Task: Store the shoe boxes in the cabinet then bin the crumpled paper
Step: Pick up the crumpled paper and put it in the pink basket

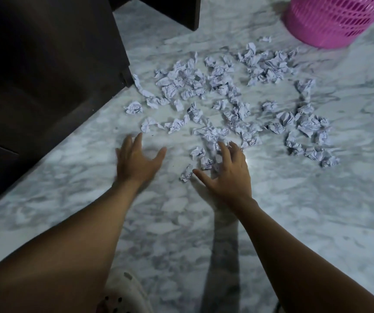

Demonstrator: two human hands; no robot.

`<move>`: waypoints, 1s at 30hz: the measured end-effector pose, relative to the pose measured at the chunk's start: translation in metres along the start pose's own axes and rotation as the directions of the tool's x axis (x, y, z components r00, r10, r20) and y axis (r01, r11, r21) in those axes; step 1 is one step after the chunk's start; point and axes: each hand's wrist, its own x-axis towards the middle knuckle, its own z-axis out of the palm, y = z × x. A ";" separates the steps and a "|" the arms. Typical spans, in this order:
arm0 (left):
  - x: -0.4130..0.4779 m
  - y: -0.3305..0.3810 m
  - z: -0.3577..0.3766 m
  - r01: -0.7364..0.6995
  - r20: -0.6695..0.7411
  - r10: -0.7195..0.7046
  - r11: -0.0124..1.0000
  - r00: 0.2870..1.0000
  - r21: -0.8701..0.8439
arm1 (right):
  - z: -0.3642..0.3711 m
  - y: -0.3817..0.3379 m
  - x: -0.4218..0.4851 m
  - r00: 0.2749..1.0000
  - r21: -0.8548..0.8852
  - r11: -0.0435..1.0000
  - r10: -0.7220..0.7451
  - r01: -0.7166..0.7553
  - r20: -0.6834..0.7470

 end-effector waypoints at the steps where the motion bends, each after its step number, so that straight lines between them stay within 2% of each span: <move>1: -0.007 0.001 0.004 -0.092 -0.014 0.093 0.996 0.996 0.021 | 0.000 0.002 0.001 1.000 -0.018 1.000 -0.024 0.024 -0.006; 5: -0.034 0.005 0.027 -0.456 -0.044 0.463 0.883 0.885 0.112 | 0.000 0.009 0.003 0.995 -0.079 0.992 -0.100 0.100 0.000; 8: -0.048 0.007 0.041 -0.556 0.022 0.562 0.813 0.827 0.171 | 0.008 0.012 0.002 0.995 -0.069 0.993 -0.097 0.097 -0.007; 12: -0.049 0.011 0.054 -0.594 -0.012 0.620 0.757 0.784 0.273 | 0.014 0.014 0.003 0.994 0.020 0.996 -0.086 0.088 -0.061; 15: -0.044 0.015 0.061 -0.582 -0.048 0.621 0.757 0.782 0.297 | 0.012 0.014 0.005 0.992 0.063 0.993 -0.092 0.097 -0.085; 20: -0.038 0.021 0.065 -0.601 -0.050 0.642 0.740 0.765 0.303 | 0.011 0.011 0.002 0.987 -0.134 0.991 -0.042 0.021 -0.156; 23: -0.033 0.023 0.065 -0.616 -0.062 0.663 0.723 0.746 0.313 | 0.008 0.015 0.006 0.977 -0.173 0.985 -0.058 0.022 -0.204; 28: -0.026 0.021 0.068 -0.626 -0.050 0.680 0.698 0.731 0.346 | 0.008 0.025 0.024 0.985 -0.098 0.980 -0.171 0.173 0.025; 30: -0.024 0.021 0.069 -0.620 -0.059 0.682 0.694 0.729 0.365 | 0.012 0.022 0.027 0.971 -0.031 0.971 -0.238 0.238 0.021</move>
